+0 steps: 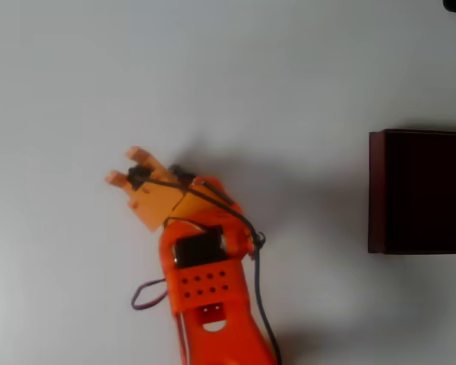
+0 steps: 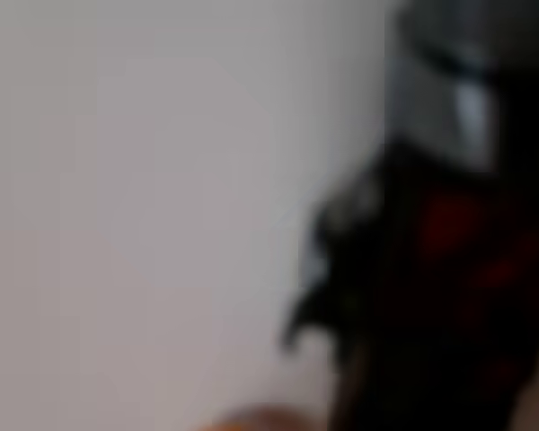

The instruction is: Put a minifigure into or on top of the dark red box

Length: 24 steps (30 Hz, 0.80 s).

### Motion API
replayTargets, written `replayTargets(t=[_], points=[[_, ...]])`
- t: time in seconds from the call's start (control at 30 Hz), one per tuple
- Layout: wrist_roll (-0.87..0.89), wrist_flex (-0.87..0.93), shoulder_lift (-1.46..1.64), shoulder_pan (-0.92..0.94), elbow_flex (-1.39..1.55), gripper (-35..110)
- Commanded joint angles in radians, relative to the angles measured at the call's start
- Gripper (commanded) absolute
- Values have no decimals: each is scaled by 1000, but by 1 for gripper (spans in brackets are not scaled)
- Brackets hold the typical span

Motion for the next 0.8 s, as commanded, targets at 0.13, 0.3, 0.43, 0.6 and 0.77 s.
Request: replayTargets(t=[0.13, 0.3, 0.43, 0.6, 0.77], points=[[25, 69, -40, -5, -86, 16], [35, 86, -60, -5, -106, 15], [40, 109, -87, -3, -135, 15], [49, 132, -123, 0, -173, 15], [63, 141, -135, 12, -184, 14]])
